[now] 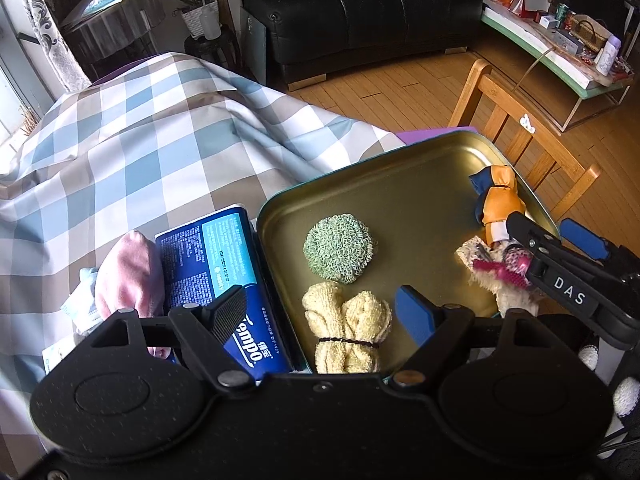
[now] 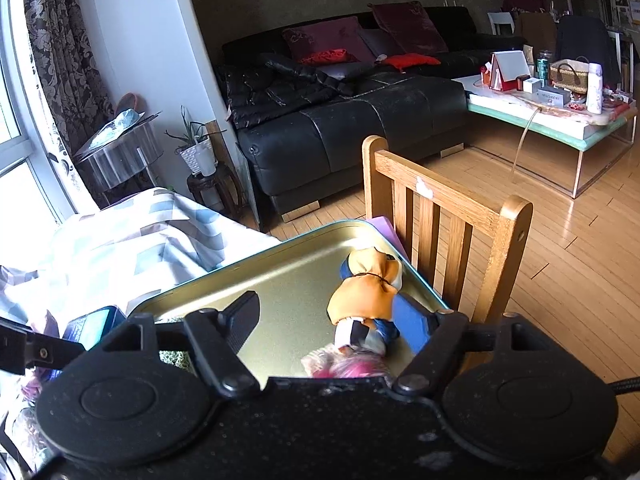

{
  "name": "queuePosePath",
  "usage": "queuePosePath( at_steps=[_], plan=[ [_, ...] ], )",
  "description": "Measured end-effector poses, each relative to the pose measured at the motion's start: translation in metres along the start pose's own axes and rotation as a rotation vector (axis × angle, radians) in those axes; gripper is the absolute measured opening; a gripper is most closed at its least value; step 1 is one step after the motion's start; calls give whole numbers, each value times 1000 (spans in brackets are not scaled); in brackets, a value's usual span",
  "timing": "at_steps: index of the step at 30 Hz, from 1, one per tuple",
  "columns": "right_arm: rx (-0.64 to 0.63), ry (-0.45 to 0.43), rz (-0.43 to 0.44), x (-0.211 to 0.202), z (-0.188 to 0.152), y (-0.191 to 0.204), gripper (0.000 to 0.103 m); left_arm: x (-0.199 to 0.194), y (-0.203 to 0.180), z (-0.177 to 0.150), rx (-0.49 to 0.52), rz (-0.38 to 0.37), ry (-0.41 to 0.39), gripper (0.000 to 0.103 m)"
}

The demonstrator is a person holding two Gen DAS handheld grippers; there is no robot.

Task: Organize soft objects
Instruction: 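Open left gripper to drop the green ball while right gripper releases the lace pouch, then move left tool to the white tissue packs while right tool approaches the pink pouch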

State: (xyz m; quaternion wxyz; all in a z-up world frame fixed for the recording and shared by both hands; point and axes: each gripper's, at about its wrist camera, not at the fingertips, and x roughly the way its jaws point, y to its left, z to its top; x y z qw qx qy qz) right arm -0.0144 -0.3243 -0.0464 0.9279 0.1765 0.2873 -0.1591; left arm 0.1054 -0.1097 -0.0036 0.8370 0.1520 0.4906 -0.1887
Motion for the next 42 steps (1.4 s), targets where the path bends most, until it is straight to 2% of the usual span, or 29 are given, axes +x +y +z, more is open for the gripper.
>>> queuePosePath(
  at_steps=[10,18,29,37,42],
  plan=[
    [27,3,6,2,-1,-4,73,3,0,-4,11,3,27,78],
    [68,14,6,5,0,-9,74,-2,-1,-5,32,14,10,78],
    [24,18,-28,7,-1,-1,74,-16,12,-5,13,24,-40,78],
    [4,22,-45,7,0,2,75,-26,35,-6,-37,61,-78,78],
    [2,21,-51,6,1,2,77,-39,56,-10,-68,102,-130,79]
  ],
)
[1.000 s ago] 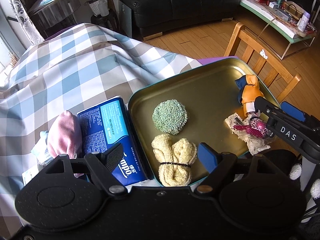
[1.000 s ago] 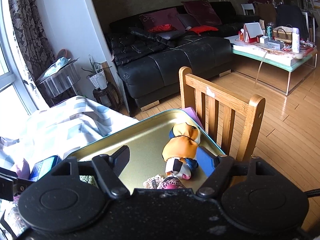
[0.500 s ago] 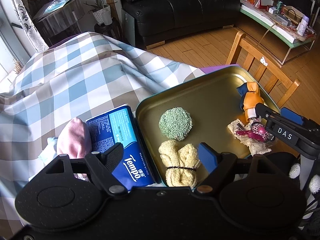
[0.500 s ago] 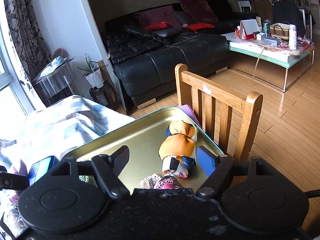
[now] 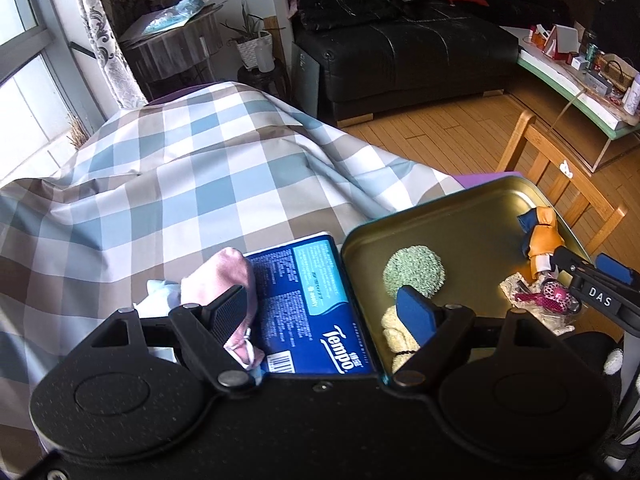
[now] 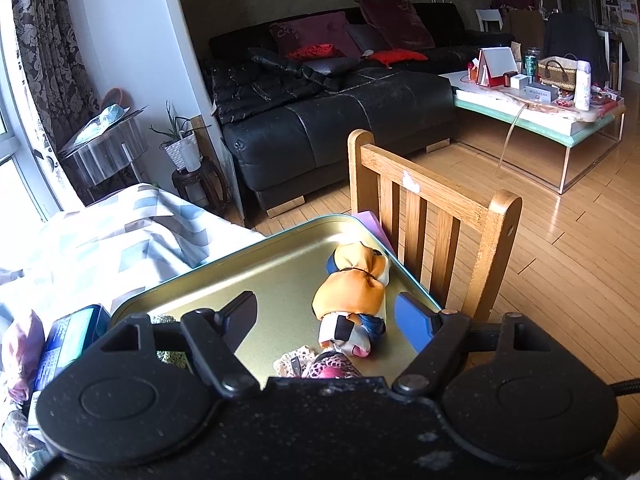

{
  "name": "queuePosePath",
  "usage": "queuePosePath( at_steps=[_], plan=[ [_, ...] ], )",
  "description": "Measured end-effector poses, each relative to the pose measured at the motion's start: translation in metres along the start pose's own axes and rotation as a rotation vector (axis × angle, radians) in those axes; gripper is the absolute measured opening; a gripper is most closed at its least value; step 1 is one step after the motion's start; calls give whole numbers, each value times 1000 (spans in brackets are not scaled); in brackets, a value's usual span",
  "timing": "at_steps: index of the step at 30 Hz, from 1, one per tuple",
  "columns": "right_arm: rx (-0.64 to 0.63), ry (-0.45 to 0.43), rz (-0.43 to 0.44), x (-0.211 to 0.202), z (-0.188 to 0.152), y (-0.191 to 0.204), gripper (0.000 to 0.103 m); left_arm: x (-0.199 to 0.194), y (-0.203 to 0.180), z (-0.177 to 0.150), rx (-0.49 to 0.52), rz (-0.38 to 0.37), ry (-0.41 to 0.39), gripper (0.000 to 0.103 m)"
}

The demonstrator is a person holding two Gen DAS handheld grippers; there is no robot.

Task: Organize soft objects
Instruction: 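Move left tool to the white tissue packs while right tool approaches the pink pouch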

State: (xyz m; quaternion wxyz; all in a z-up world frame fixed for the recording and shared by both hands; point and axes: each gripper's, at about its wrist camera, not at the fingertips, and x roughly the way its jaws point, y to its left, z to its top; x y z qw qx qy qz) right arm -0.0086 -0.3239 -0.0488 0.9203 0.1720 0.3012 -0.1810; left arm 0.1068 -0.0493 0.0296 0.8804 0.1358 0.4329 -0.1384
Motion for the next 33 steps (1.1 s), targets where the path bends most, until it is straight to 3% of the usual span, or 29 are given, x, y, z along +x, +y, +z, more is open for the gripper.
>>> queuePosePath(
  at_steps=[10,13,15,19,26,33],
  plan=[
    [-33,10,-20,-1,2,9,85,-15,64,-17,-110,133,-77,84],
    [-82,-13,-34,-9,2,18,91,-17,90,-25,-187,155,-74,84],
    [-134,-39,-42,-15,2,27,101,-18,108,-34,-231,179,-74,84],
    [-267,-72,-47,-26,1,55,103,-19,142,-52,-346,216,-62,84],
    [-338,-24,140,-34,-9,129,103,-21,189,-87,-515,317,-67,89],
    [-513,-68,275,-45,-36,212,103,-11,199,-115,-480,427,-32,97]
  ],
)
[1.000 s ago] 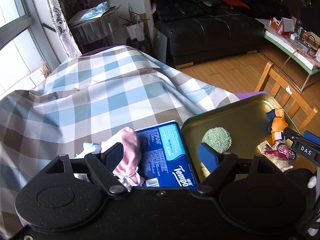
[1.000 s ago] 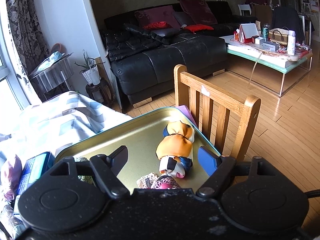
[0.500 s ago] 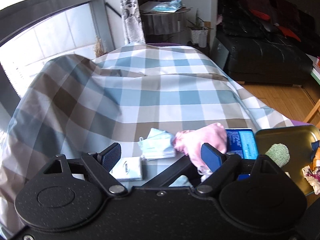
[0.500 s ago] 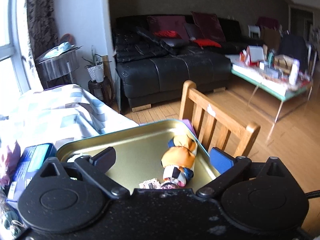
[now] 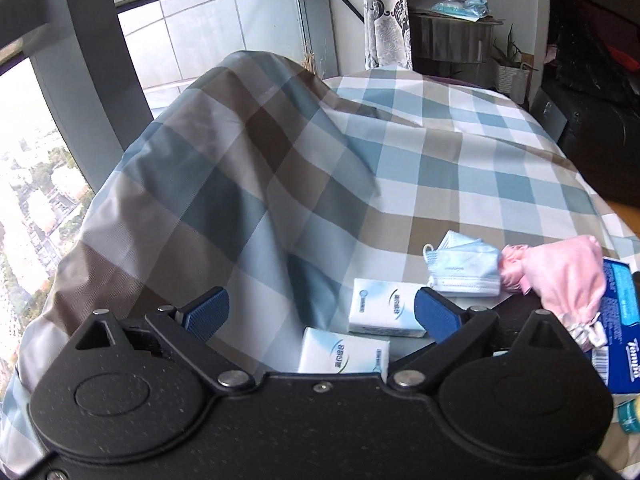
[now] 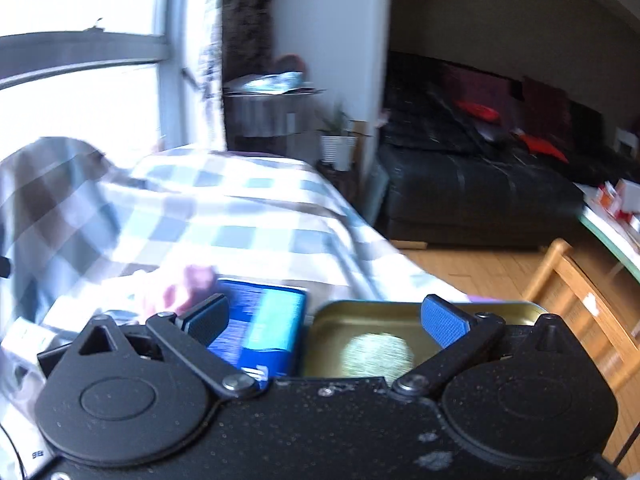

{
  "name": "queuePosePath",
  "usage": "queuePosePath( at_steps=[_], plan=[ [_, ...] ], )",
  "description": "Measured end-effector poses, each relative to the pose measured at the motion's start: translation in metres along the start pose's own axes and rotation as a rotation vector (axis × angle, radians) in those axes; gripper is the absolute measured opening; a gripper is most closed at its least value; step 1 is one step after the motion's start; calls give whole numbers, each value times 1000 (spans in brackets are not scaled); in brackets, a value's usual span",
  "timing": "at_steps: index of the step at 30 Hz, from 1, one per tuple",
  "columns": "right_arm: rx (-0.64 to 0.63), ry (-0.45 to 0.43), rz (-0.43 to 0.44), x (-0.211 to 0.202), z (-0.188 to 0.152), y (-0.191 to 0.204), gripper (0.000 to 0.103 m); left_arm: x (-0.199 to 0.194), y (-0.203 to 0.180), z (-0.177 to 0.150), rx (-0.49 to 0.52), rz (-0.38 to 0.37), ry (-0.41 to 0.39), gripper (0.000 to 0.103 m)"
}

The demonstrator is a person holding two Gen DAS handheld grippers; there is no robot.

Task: Organize soft objects
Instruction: 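Move left tool to the white tissue packs while right tool approaches the pink pouch, then close left gripper on a white tissue pack while right gripper grasps the pink pouch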

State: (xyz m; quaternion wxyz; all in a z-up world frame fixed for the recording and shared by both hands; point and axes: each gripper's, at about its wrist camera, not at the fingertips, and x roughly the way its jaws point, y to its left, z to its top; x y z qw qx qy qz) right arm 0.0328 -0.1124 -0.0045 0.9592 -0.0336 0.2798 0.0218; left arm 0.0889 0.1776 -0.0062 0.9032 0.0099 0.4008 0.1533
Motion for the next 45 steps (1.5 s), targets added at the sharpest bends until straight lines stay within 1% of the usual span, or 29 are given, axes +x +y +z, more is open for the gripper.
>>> queuePosePath(
  at_steps=[5,8,11,20,23,32,34,36,41,45],
  plan=[
    [-42,7,102,13,10,39,103,20,7,-17,-5,-11,67,97],
    [-68,14,132,24,15,58,103,29,9,-28,-12,-9,104,97],
    [-98,34,155,40,18,74,103,31,9,-37,2,-9,109,97],
    [-152,111,143,96,16,100,103,41,15,-45,-23,-38,147,97],
    [-169,123,137,107,14,106,102,42,16,-47,-27,-45,149,97],
    [-181,123,120,122,10,113,102,51,15,-48,-18,-34,165,97],
    [-187,134,127,124,9,114,94,53,14,-46,-20,-40,161,97],
    [-187,149,107,127,8,114,76,56,14,-44,-21,-44,166,97],
    [-139,151,130,129,10,105,73,63,12,-34,-17,-64,183,97],
    [-103,154,141,129,12,101,72,68,6,-30,-2,-83,188,97]
  ],
)
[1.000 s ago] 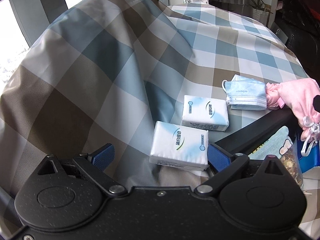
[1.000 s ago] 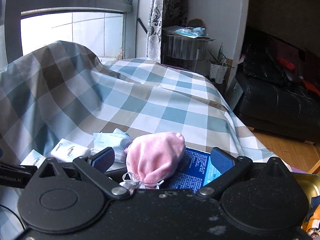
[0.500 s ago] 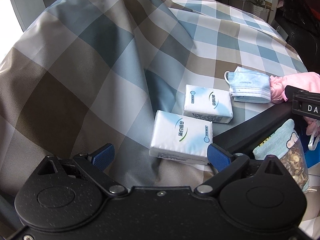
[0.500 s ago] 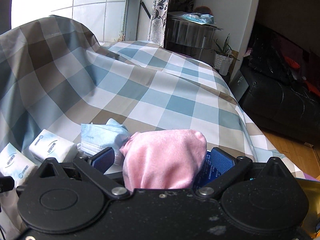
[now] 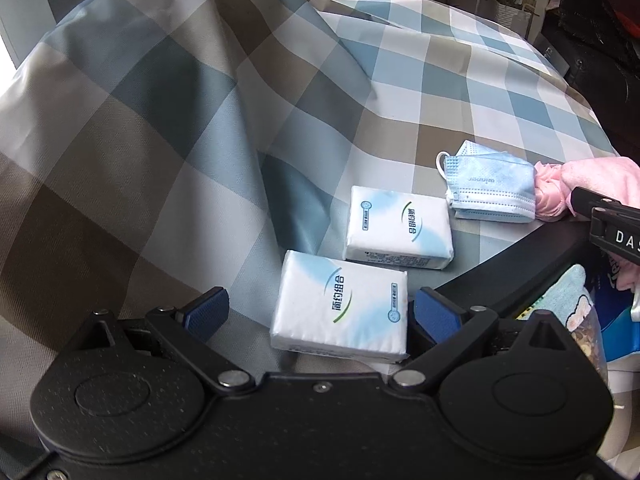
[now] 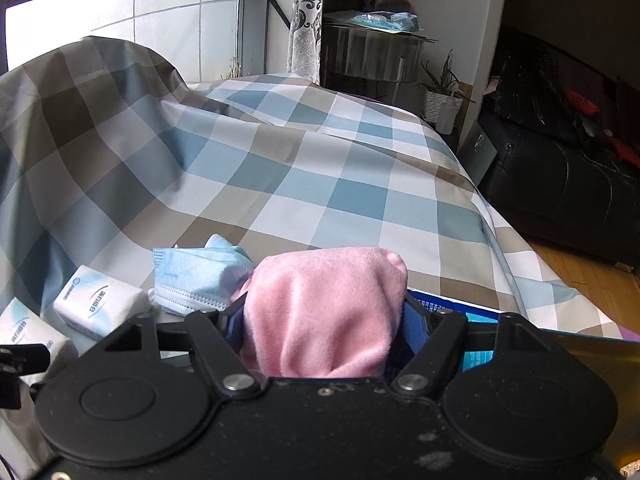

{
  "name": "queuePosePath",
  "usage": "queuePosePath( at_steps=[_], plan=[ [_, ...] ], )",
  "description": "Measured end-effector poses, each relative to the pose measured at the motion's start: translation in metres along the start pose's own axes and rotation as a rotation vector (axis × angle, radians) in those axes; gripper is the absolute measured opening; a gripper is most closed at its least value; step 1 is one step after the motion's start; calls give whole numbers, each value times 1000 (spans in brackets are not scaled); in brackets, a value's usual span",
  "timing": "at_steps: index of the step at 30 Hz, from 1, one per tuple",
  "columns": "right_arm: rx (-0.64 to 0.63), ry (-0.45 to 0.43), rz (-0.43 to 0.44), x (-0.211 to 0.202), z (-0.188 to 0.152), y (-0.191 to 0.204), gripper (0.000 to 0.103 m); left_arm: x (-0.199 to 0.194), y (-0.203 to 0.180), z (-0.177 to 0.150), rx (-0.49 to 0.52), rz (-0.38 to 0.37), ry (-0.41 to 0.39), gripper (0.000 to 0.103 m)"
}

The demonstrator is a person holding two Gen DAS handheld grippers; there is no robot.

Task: Organize soft objects
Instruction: 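Close left gripper on a white tissue pack while right gripper grasps the pink pouch, then carry the tissue pack and pink pouch to the gold tray and release both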

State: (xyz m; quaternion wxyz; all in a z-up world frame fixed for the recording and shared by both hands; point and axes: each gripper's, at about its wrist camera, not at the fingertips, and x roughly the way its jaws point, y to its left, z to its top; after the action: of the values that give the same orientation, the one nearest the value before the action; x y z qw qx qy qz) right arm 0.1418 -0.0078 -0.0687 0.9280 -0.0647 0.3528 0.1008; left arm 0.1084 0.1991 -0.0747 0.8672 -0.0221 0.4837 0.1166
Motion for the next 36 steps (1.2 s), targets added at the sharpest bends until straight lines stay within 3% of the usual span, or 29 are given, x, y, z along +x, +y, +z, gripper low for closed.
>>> queuePosePath(
  at_steps=[5,15,18,19,20,24,31,36],
  plan=[
    [14,-4,3,-1,0,-1,72,18,-10,1,32,50,22,97],
    [24,-6,4,-4,-1,-2,72,31,-7,-1,24,30,43,96],
    [38,-13,7,-9,0,-3,72,31,-7,-2,30,13,35,84],
    [44,-17,9,-12,1,-5,72,29,-7,-3,30,-3,30,73],
    [52,-23,12,-16,2,-7,72,27,-8,-3,28,-9,28,68],
    [79,-53,14,-32,7,-18,71,22,-8,-4,27,-18,20,67],
    [132,-107,-1,-72,13,-50,71,-18,-6,15,14,-19,-63,67],
    [187,-129,-36,-105,8,-88,71,-57,-23,38,48,-64,-128,68]
  ],
)
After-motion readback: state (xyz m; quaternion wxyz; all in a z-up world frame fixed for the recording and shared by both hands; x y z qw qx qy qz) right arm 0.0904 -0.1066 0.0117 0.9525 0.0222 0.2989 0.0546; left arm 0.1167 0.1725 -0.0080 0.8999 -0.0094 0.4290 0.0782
